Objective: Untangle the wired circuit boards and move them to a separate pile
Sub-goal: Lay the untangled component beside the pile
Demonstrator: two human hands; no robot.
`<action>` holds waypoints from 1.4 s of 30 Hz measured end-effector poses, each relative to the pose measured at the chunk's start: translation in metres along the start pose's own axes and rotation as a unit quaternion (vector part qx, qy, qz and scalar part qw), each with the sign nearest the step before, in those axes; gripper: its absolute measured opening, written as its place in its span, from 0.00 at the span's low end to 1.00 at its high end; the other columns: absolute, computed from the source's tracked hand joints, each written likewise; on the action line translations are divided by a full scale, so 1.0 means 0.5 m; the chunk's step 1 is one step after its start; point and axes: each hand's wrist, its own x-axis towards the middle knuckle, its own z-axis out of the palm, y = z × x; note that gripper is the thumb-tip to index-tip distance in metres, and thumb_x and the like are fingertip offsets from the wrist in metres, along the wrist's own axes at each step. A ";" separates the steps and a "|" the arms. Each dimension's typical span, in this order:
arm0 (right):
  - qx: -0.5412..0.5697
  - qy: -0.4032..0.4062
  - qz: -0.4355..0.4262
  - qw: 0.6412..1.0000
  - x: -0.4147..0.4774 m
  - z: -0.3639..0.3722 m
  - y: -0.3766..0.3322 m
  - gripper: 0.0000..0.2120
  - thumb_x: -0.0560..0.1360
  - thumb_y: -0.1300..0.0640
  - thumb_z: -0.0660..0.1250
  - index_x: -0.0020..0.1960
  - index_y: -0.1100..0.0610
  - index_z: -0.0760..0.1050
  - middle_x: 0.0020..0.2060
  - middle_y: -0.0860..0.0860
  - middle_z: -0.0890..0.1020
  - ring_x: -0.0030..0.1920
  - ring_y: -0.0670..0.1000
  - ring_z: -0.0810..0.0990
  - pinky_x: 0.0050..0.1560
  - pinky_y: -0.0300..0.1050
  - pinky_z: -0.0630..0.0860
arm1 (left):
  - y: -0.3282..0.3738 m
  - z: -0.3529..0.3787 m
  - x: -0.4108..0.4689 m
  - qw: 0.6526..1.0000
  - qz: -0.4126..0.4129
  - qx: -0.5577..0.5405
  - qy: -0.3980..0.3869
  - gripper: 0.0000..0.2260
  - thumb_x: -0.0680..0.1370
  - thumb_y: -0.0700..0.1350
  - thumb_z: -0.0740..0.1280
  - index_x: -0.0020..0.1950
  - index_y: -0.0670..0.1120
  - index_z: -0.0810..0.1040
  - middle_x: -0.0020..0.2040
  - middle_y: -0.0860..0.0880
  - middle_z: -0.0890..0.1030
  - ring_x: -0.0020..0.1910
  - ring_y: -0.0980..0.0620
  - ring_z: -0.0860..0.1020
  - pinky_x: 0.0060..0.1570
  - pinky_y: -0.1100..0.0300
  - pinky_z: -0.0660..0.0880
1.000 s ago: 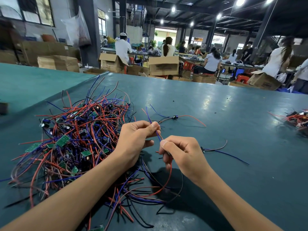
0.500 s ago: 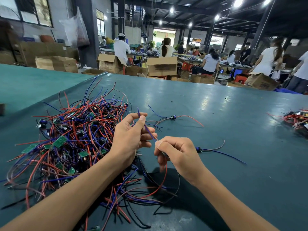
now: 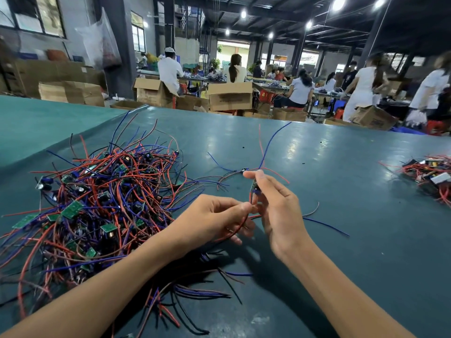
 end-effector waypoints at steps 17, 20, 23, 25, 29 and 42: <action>0.030 -0.168 0.105 0.980 -0.006 -0.003 0.006 0.16 0.76 0.49 0.71 0.47 0.64 0.83 0.29 0.56 0.71 0.31 0.57 0.73 0.38 0.53 0.74 | 0.006 -0.005 0.003 0.995 0.052 -0.073 0.036 0.10 0.78 0.45 0.65 0.48 0.41 0.82 0.37 0.43 0.81 0.30 0.53 0.77 0.29 0.59 0.78; 0.020 -0.132 0.086 0.987 -0.006 -0.005 0.005 0.15 0.74 0.51 0.73 0.49 0.64 0.84 0.28 0.57 0.73 0.28 0.57 0.74 0.36 0.51 0.76 | 0.007 -0.005 0.000 0.996 0.028 -0.079 0.007 0.11 0.81 0.44 0.63 0.45 0.42 0.83 0.37 0.43 0.82 0.28 0.53 0.78 0.29 0.59 0.78; 0.021 -0.088 0.074 0.993 -0.002 -0.010 0.004 0.12 0.72 0.51 0.76 0.43 0.61 0.84 0.31 0.58 0.79 0.26 0.54 0.74 0.34 0.47 0.75 | 0.008 -0.004 -0.001 0.996 0.001 -0.089 -0.026 0.10 0.82 0.42 0.61 0.53 0.39 0.81 0.37 0.42 0.82 0.29 0.52 0.78 0.28 0.58 0.78; 0.064 -0.132 0.113 0.983 -0.004 -0.011 -0.002 0.13 0.72 0.50 0.76 0.45 0.61 0.83 0.28 0.58 0.76 0.24 0.56 0.74 0.33 0.47 0.75 | 0.010 -0.002 -0.004 0.993 -0.004 -0.110 -0.052 0.11 0.81 0.43 0.62 0.53 0.38 0.80 0.38 0.41 0.82 0.29 0.51 0.79 0.29 0.57 0.79; 0.118 -0.236 0.210 0.941 -0.010 -0.007 -0.012 0.15 0.75 0.48 0.72 0.54 0.59 0.83 0.23 0.57 0.69 0.24 0.59 0.75 0.30 0.52 0.77 | 0.012 -0.001 -0.007 0.988 0.000 -0.129 -0.079 0.10 0.81 0.42 0.60 0.51 0.35 0.74 0.38 0.40 0.82 0.29 0.50 0.79 0.31 0.55 0.80; 0.042 -0.042 0.104 0.993 0.028 -0.033 0.002 0.10 0.77 0.58 0.68 0.42 0.62 0.85 0.25 0.51 0.68 0.30 0.49 0.64 0.35 0.42 0.63 | 0.009 0.020 -0.017 0.998 -0.028 -0.007 -0.060 0.12 0.83 0.43 0.64 0.55 0.34 0.77 0.40 0.37 0.84 0.31 0.44 0.84 0.30 0.55 0.81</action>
